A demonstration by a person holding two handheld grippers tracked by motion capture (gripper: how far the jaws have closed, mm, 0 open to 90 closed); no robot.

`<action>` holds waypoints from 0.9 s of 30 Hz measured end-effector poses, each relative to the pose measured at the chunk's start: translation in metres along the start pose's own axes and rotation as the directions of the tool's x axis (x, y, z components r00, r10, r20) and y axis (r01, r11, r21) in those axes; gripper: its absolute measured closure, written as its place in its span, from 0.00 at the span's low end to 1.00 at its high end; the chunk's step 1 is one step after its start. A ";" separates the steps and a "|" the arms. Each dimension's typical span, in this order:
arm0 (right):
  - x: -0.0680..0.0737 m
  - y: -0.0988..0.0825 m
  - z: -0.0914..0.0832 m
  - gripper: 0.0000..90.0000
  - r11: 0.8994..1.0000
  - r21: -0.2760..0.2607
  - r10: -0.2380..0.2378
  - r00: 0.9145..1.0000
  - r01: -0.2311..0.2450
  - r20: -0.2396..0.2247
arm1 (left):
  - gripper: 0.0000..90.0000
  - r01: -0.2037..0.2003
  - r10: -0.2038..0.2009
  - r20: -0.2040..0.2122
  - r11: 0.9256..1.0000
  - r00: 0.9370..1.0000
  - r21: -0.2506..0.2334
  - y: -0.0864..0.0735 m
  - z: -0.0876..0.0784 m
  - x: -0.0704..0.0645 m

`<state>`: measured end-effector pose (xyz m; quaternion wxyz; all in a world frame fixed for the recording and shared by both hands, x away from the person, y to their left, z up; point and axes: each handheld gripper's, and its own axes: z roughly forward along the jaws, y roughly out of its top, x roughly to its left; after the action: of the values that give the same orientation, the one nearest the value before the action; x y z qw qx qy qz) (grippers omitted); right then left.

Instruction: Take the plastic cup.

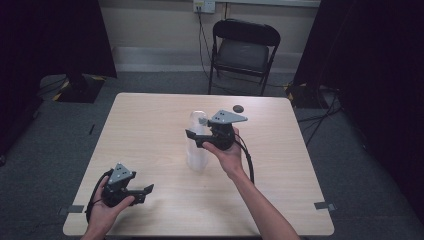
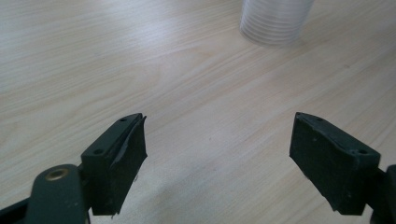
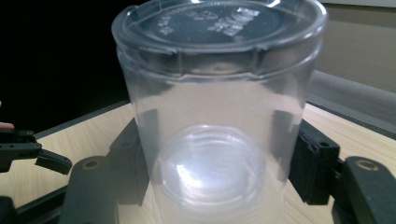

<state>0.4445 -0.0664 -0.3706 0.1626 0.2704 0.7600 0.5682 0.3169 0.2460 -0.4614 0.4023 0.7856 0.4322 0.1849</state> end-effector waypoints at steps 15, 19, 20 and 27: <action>0.004 0.013 -0.005 0.38 0.999 -0.035 -0.006 1.000 0.005 -0.019 | 0.20 -0.013 0.013 0.014 1.000 1.000 -0.027 0.001 0.000 -0.002; 0.003 0.016 -0.008 0.39 0.999 -0.047 0.013 0.999 -0.015 -0.031 | 0.20 -0.003 0.003 0.025 0.999 1.000 -0.035 0.001 -0.001 -0.001; 0.003 0.016 -0.009 0.39 0.998 -0.049 0.024 0.999 -0.025 -0.039 | 0.20 -0.011 0.012 0.028 0.999 1.000 -0.037 0.001 -0.002 -0.001; 0.002 0.018 -0.013 0.39 0.997 -0.064 0.032 0.999 -0.035 -0.039 | 0.22 -0.014 0.016 0.039 0.999 0.999 -0.049 0.001 -0.002 -0.003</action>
<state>0.4396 -0.0713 -0.3494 0.1473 0.2670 0.7393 0.6003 0.3141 0.2438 -0.4595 0.4286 0.7822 0.4135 0.1828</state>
